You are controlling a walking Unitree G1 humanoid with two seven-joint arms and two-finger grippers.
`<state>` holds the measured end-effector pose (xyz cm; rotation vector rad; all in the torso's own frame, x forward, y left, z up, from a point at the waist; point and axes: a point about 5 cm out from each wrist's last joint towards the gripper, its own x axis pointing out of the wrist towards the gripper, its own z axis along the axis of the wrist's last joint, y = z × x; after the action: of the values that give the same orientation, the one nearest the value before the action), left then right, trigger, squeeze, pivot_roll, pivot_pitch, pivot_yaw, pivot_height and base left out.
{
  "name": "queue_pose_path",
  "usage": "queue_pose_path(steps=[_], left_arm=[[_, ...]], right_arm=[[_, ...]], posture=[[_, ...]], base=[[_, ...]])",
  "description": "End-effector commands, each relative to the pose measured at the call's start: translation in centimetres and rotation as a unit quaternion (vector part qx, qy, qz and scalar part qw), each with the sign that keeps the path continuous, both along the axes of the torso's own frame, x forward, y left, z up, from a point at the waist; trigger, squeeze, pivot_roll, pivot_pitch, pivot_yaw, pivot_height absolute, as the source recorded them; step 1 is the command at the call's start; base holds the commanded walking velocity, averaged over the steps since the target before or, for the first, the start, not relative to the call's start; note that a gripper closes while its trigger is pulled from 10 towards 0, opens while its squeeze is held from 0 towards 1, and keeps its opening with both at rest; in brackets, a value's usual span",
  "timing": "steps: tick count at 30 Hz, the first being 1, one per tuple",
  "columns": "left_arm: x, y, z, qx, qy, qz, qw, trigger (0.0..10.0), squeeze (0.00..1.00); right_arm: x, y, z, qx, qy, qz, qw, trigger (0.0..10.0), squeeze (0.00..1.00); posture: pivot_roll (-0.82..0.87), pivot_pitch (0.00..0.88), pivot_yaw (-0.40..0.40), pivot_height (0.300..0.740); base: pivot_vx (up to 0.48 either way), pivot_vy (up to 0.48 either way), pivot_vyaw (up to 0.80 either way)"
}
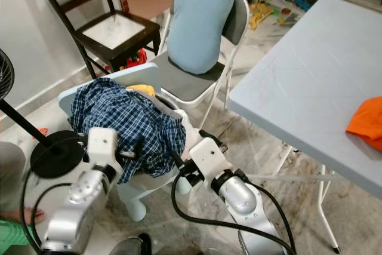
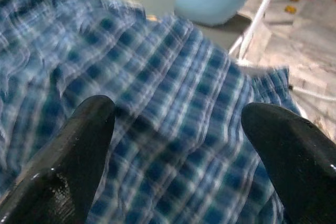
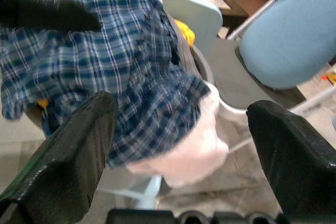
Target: Hang hanger
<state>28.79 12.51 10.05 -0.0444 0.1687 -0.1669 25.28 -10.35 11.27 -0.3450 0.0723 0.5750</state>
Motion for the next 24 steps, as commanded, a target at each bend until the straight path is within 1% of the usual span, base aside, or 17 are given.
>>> queue_pose_path(steps=[1,4,5,6,8,9,10,11,12,13,14,15,16,17,19,24], left_arm=[[0.2,-0.7,-0.2,-0.007,0.006,-0.021,1.0,10.0,0.0],[1.6,-0.8,0.0,-0.009,0.011,-0.025,1.0,10.0,0.0],[2.2,-0.8,0.0,-0.003,0.012,-0.027,1.0,10.0,0.0],[2.8,-0.9,0.2,-0.008,0.01,-0.027,1.0,10.0,0.0],[3.6,-1.0,0.3,-0.008,0.013,-0.034,0.999,10.0,0.0],[3.7,-1.0,0.1,-0.001,0.02,-0.037,0.999,10.0,0.0],[3.7,-0.8,-0.9,0.014,0.048,-0.043,0.998,10.0,0.0],[3.6,-0.8,-1.2,0.018,0.056,-0.045,0.997,10.0,0.0],[3.3,-0.5,-2.2,0.03,0.076,-0.049,0.995,10.0,0.0],[3.2,-0.4,-2.5,0.032,0.081,-0.049,0.995,10.0,0.0],[2.9,-0.3,-3.0,0.037,0.093,-0.055,0.993,7.3,0.0],[2.6,-0.2,-3.9,0.042,0.11,-0.065,0.991,2.8,0.0],[2.5,-0.1,-4.1,0.042,0.115,-0.067,0.99,2.8,0.0],[2.4,0.0,-4.3,0.041,0.12,-0.068,0.99,0.0,0.0],[2.2,-0.1,-4.8,0.047,0.13,-0.082,0.987,0.0,0.0],[2.4,0.1,-4.8,0.045,0.126,-0.077,0.988,0.0,0.0]], right_arm=[[-0.1,-0.4,-0.4,-0.003,0.01,-0.005,1.0,10.0,0.0],[-0.1,-0.5,-0.2,-0.003,0.009,-0.007,1.0,10.0,0.0],[-0.1,-0.5,-0.2,-0.003,0.009,-0.007,1.0,10.0,0.0],[-0.1,-0.4,-0.2,-0.003,0.008,-0.006,1.0,10.0,0.0],[-0.1,-0.2,-0.1,-0.003,0.008,-0.005,1.0,10.0,0.0],[-0.2,-0.1,-0.1,-0.003,0.007,-0.004,1.0,10.0,0.0],[-0.3,-0.2,-0.1,-0.005,0.007,-0.004,1.0,10.0,0.0],[-0.3,-0.3,-0.1,-0.006,0.007,-0.004,1.0,10.0,0.0],[-0.4,-0.5,-0.1,-0.007,0.008,-0.008,1.0,10.0,0.0],[-0.4,-0.6,-0.2,-0.008,0.009,-0.01,1.0,10.0,0.0],[-0.5,-0.7,-0.2,-0.009,0.009,-0.011,1.0,10.0,0.0],[-0.5,-0.8,-0.2,-0.009,0.011,-0.012,1.0,10.0,0.0],[-0.5,-0.8,-0.2,-0.01,0.011,-0.012,1.0,10.0,0.0],[-0.5,-0.7,-0.2,-0.01,0.011,-0.012,1.0,10.0,0.0],[-0.5,-0.6,-0.2,-0.01,0.011,-0.009,1.0,10.0,0.0],[-0.5,-0.6,-0.2,-0.011,0.012,-0.007,1.0,10.0,0.0]], posture=[[-0.03,0.184,-0.029,0.74],[-0.03,0.19,-0.03,0.74],[-0.04,0.19,-0.031,0.74],[-0.04,0.192,-0.03,0.74],[-0.05,0.193,-0.028,0.74],[-0.05,0.193,-0.028,0.74],[-0.06,0.193,-0.025,0.74],[-0.06,0.193,-0.025,0.74],[-0.06,0.193,-0.024,0.74],[-0.06,0.193,-0.024,0.74],[-0.07,0.195,-0.024,0.74],[-0.07,0.197,-0.025,0.74],[-0.07,0.197,-0.025,0.74],[-0.07,0.197,-0.025,0.74],[-0.07,0.198,-0.032,0.74],[-0.06,0.194,-0.035,0.74]], base=[[0.0,0.0,0.0],[0.0,0.0,0.0],[0.0,0.0,0.0],[0.0,0.0,0.0],[0.0,0.0,0.0],[0.0,0.0,0.0],[0.0,0.0,0.0],[0.0,0.0,0.0],[0.0,0.0,0.0],[0.0,0.0,0.0],[0.0,0.0,0.0],[0.0,0.0,0.0],[0.0,0.0,0.0],[0.0,0.0,0.0],[0.0,0.0,0.0],[0.0,0.0,0.0]])
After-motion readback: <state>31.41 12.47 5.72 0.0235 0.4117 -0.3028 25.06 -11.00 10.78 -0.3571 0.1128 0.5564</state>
